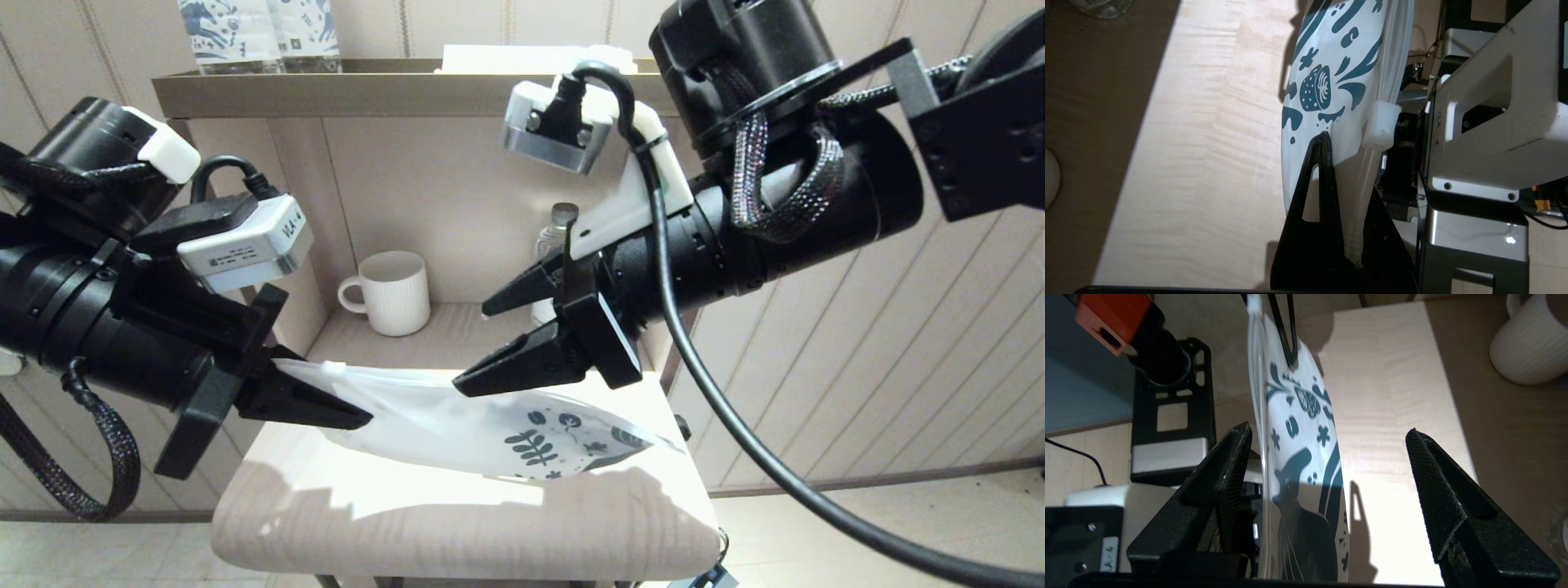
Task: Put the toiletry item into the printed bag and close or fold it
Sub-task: Close the strorage bag and place it on the desk
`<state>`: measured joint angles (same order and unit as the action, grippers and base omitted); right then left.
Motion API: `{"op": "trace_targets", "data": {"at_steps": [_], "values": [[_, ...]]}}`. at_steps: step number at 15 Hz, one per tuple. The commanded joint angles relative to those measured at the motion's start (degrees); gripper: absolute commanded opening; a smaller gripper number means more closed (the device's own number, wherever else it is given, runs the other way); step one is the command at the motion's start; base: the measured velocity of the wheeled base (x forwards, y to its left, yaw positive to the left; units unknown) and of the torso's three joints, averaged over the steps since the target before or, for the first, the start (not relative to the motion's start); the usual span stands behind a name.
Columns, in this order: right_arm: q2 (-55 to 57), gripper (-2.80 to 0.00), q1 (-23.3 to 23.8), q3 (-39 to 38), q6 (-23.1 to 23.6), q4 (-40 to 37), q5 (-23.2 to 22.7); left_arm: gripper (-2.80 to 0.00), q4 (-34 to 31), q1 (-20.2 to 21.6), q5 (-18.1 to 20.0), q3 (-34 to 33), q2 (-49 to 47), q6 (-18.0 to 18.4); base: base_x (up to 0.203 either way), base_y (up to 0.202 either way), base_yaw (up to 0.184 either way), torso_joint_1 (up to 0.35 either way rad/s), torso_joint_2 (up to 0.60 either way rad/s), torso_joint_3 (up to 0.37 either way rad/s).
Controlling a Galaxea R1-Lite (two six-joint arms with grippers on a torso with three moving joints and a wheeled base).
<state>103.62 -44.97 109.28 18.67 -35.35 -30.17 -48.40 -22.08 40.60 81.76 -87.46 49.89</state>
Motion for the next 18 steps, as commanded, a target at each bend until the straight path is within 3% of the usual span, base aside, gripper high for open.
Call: {"op": "trace_targets", "data": {"at_steps": [1, 5, 9, 18], "values": [[2.29, 0.00, -2.46, 2.74, -1.99, 0.80, -0.15, -2.80, -0.16, -0.07, 0.57, -1.12, 1.21, 0.02, 0.000, 0.000, 0.000, 0.000, 0.00, 0.000], [5.63, 0.00, -6.26, 3.06, -9.87, 12.57, 2.19, -2.80, 0.66, -0.07, 0.63, -1.16, 0.60, -0.89, 0.000, 0.000, 0.000, 0.000, 0.00, 0.000], [5.72, 0.00, -5.92, 2.87, -9.97, 12.58, 2.22, -2.80, 0.25, -0.10, 0.79, 3.60, -2.82, -1.22, 0.000, 0.000, 0.000, 0.000, 0.00, 0.000], [6.45, 0.00, -5.74, 2.95, -9.80, 13.20, 2.40, -2.80, 3.66, 0.28, 3.87, 2.71, -3.85, -1.82, 0.000, 0.000, 0.000, 0.000, 0.00, 0.000]]}}
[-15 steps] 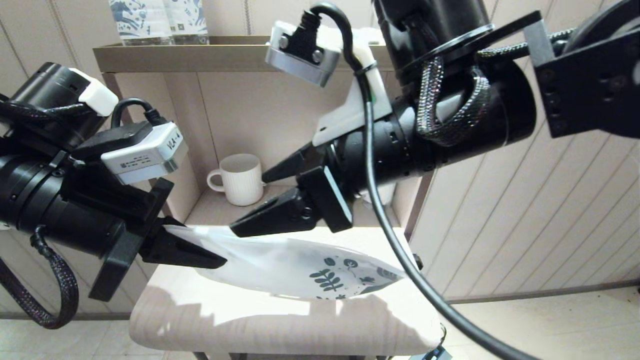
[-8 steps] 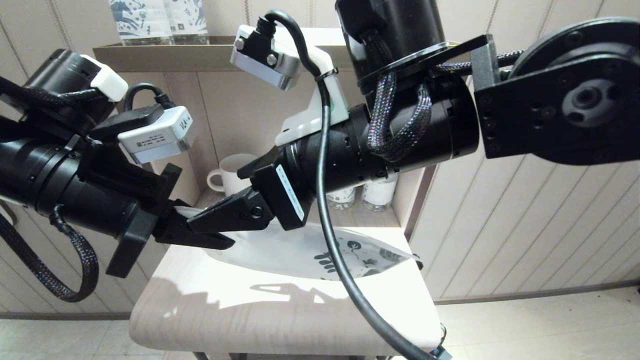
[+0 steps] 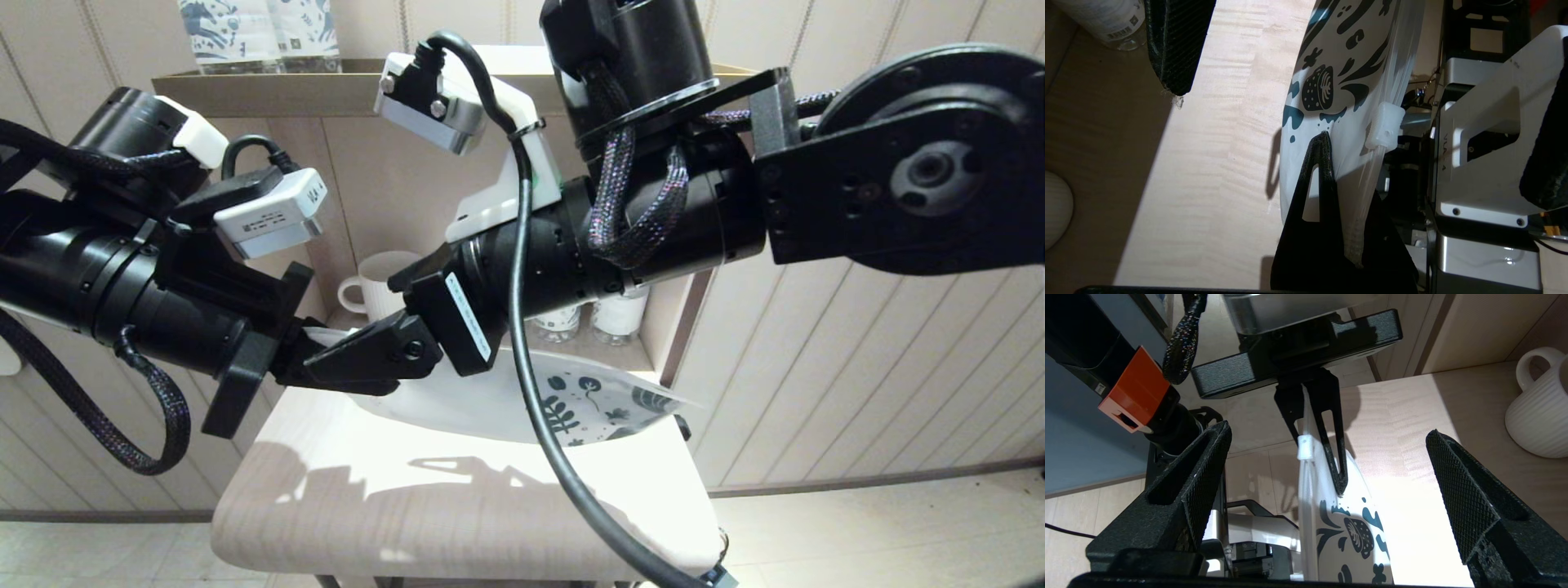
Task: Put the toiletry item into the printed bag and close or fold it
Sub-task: Close the strorage bag and place it on the desk
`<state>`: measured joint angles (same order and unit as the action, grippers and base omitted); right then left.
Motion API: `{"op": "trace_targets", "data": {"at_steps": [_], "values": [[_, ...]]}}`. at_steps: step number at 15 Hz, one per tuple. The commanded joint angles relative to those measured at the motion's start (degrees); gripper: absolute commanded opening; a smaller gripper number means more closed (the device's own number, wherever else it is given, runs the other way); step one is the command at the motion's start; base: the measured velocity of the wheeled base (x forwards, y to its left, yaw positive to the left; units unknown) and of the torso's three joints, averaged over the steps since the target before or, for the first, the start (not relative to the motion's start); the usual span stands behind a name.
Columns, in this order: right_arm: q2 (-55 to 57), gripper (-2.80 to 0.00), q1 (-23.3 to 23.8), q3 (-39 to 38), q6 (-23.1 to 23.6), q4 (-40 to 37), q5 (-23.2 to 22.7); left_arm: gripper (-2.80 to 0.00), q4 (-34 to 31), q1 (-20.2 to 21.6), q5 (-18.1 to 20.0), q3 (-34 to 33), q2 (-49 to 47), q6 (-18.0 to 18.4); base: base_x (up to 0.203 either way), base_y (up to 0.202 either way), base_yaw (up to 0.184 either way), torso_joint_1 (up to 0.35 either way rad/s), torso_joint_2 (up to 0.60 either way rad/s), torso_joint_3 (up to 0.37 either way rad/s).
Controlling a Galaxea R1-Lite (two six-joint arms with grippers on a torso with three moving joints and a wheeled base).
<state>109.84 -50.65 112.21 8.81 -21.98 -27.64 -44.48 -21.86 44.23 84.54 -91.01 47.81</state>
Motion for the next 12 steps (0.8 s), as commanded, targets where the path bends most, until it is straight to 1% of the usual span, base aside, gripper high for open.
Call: {"op": "trace_targets", "data": {"at_steps": [1, 5, 6, 7, 12], "values": [[0.60, 0.00, 0.11, 0.02, 0.19, -0.17, -0.14, -2.80, -0.25, 0.24, 0.25, -0.17, -0.30, 0.26, 0.000, 0.000, 0.000, 0.000, 0.00, 0.000], [0.99, 0.00, 0.29, 0.02, 1.65, -0.26, 0.57, -2.80, -0.25, 0.50, 0.25, -0.10, -0.39, 0.26, 0.000, 0.000, 0.000, 0.000, 0.00, 0.000], [1.13, -2.80, 0.61, 0.02, 1.82, -0.18, 0.57, -2.80, -0.25, 0.59, 0.25, 0.10, -0.48, 0.26, 0.000, 0.000, 0.000, 0.000, 0.00, 0.000], [1.17, 0.00, 0.82, 0.02, 2.25, -0.17, 0.57, -2.80, -0.25, 0.61, 0.33, 0.03, -0.46, 0.26, 0.000, 0.000, 0.000, 0.000, 0.00, 0.000], [1.34, 0.00, 0.91, 0.20, 2.26, -0.07, 0.57, -2.80, -0.25, 0.77, 0.33, 0.02, -0.39, 0.26, 0.000, 0.000, 0.000, 0.000, 0.00, 0.000]]}}
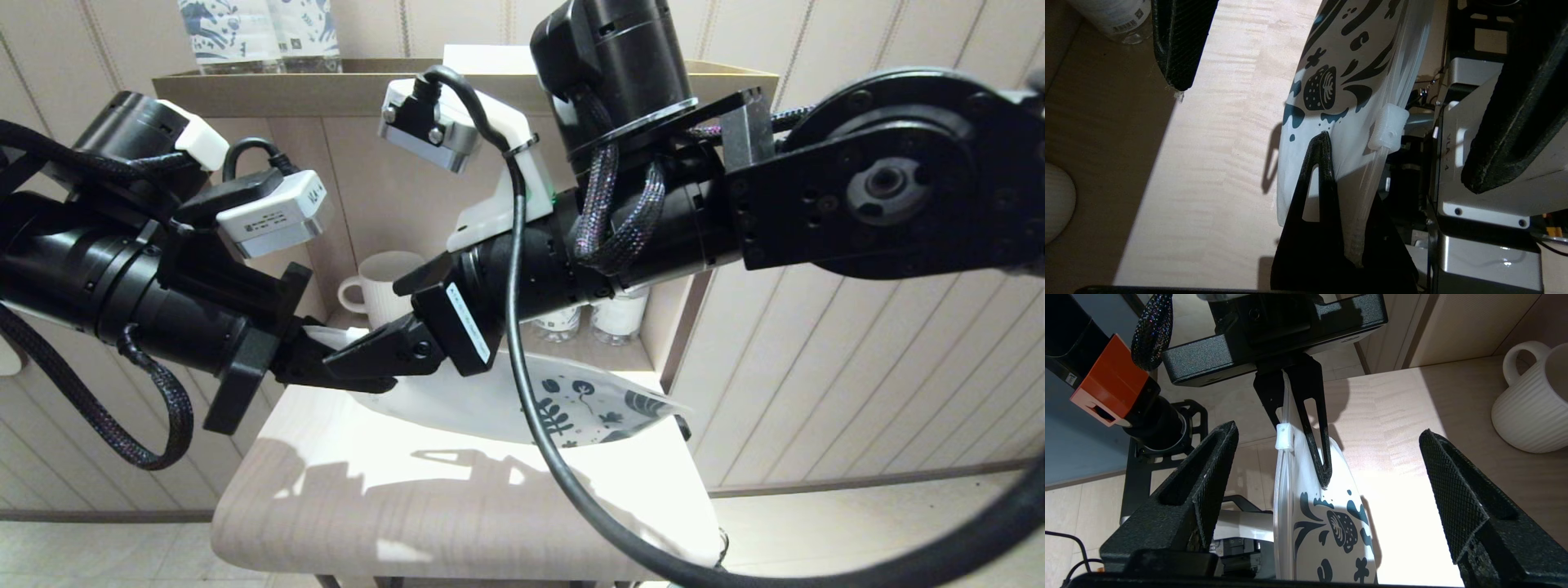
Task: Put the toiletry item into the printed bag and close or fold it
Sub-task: Close the strorage bag and place it on the desk
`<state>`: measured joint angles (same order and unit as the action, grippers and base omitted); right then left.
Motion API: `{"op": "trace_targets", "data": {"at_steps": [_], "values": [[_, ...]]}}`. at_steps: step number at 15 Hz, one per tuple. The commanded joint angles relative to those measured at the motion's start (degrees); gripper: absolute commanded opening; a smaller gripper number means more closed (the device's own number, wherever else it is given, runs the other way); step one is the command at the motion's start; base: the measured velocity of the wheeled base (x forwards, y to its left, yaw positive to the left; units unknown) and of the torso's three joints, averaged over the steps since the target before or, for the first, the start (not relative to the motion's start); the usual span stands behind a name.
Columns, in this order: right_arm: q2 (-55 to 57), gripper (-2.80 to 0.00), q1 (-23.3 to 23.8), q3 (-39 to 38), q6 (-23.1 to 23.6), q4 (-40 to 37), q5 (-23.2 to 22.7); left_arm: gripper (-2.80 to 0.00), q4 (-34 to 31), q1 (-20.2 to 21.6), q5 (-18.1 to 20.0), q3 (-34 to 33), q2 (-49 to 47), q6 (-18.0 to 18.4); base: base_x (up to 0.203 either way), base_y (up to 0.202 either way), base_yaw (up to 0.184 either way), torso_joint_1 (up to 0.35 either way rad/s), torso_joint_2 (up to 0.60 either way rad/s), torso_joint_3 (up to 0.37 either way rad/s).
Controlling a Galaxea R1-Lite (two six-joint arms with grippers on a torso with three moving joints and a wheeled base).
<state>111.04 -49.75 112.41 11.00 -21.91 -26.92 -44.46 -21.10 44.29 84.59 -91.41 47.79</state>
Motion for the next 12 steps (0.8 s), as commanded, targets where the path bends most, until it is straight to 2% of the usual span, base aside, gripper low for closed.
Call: {"op": "trace_targets", "data": {"at_steps": [1, 9, 12], "values": [[0.05, 0.00, 0.00, 0.00, 0.08, -0.04, -0.15, -2.80, -0.27, 0.01, 0.27, 0.05, 0.00, 0.29, 0.000, 0.000, 0.000, 0.000, 0.00, 0.000], [0.14, 0.00, 0.04, 0.00, 0.17, 0.08, 0.18, -2.80, -0.27, 0.01, 1.32, -0.42, 0.00, 0.29, 0.000, 0.000, 0.000, 0.000, 0.00, 0.000], [0.04, 0.00, 0.18, 0.00, 2.89, 0.03, 1.88, -2.80, -0.27, 0.01, 1.32, -0.57, 0.26, 0.29, 0.000, 0.000, 0.000, 0.000, 0.00, 0.000]]}}
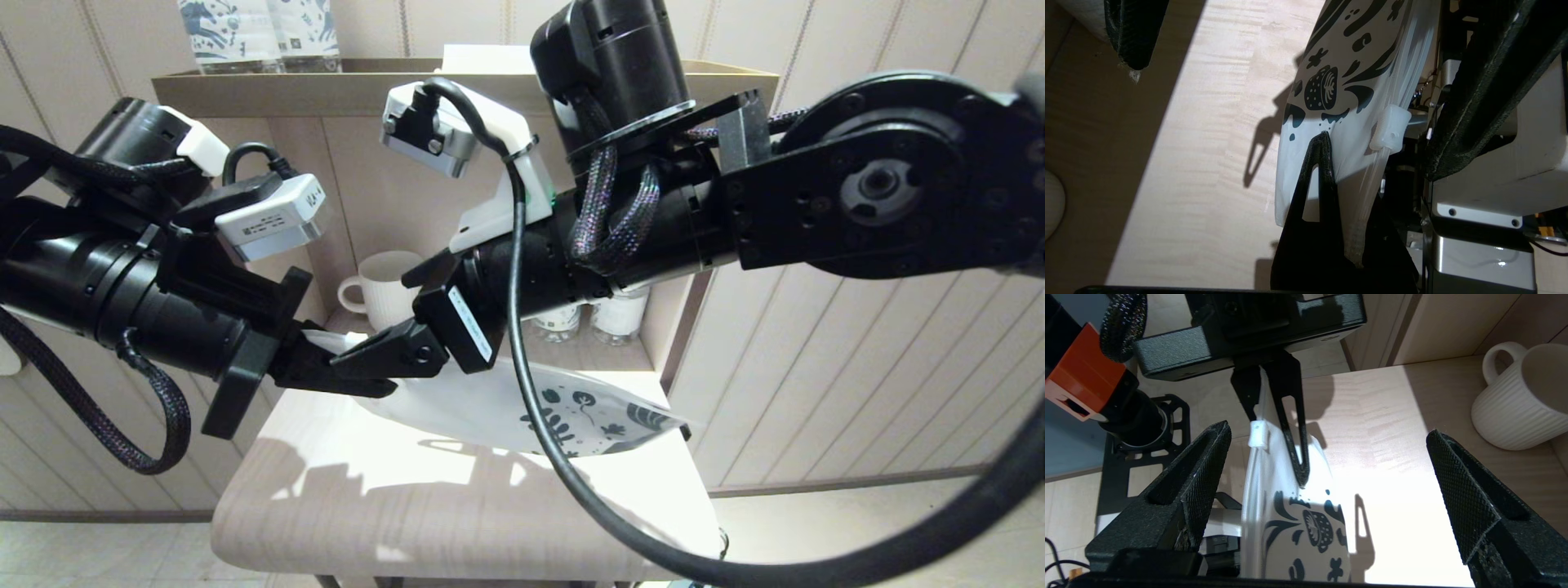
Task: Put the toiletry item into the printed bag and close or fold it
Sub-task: Close the strorage bag and place it on the desk
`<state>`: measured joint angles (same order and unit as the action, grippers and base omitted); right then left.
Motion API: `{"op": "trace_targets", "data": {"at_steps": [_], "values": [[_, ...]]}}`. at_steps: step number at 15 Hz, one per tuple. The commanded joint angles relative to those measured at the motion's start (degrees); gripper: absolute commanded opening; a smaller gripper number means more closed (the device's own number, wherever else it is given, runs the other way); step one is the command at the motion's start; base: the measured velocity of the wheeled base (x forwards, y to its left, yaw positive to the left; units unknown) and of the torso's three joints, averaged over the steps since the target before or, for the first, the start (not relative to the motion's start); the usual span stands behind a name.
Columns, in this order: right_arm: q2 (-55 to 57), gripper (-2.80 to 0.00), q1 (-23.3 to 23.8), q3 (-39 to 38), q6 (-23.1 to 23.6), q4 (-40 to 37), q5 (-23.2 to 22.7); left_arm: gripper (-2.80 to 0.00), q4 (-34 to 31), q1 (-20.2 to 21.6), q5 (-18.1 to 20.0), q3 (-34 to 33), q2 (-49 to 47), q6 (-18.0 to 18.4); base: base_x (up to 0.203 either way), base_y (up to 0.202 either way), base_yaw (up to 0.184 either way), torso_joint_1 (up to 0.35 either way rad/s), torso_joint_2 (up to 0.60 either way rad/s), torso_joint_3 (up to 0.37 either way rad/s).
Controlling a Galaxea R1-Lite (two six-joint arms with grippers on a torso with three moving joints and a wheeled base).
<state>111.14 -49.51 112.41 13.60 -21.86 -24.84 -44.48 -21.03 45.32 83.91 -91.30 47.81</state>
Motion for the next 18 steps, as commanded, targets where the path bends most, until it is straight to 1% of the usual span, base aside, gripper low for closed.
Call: {"op": "trace_targets", "data": {"at_steps": [1, 3, 4, 18], "values": [[-0.22, 0.00, -0.06, -0.08, 0.20, -0.20, -0.21, -2.80, -0.25, 0.02, 0.30, 0.20, 0.15, 0.26, 0.000, 0.000, 0.000, 0.000, 0.00, 0.000], [-0.22, 0.00, -0.15, 0.00, 0.11, -0.41, -0.30, -2.80, -0.25, -0.06, 0.30, 0.07, 0.33, 0.26, 0.000, 0.000, 0.000, 0.000, 0.00, 0.000], [-0.31, -2.80, -0.12, -0.09, 0.20, -0.68, -0.30, -2.80, -0.25, -0.03, 0.30, -0.14, 0.42, 0.26, 0.000, 0.000, 0.000, 0.000, 0.00, 0.000], [-0.14, -2.80, -0.15, 0.00, 0.29, 0.15, -0.19, -2.80, -0.25, -0.05, 0.36, -1.02, 0.58, 0.31, 0.000, 0.000, 0.000, 0.000, 0.00, 0.000]]}}
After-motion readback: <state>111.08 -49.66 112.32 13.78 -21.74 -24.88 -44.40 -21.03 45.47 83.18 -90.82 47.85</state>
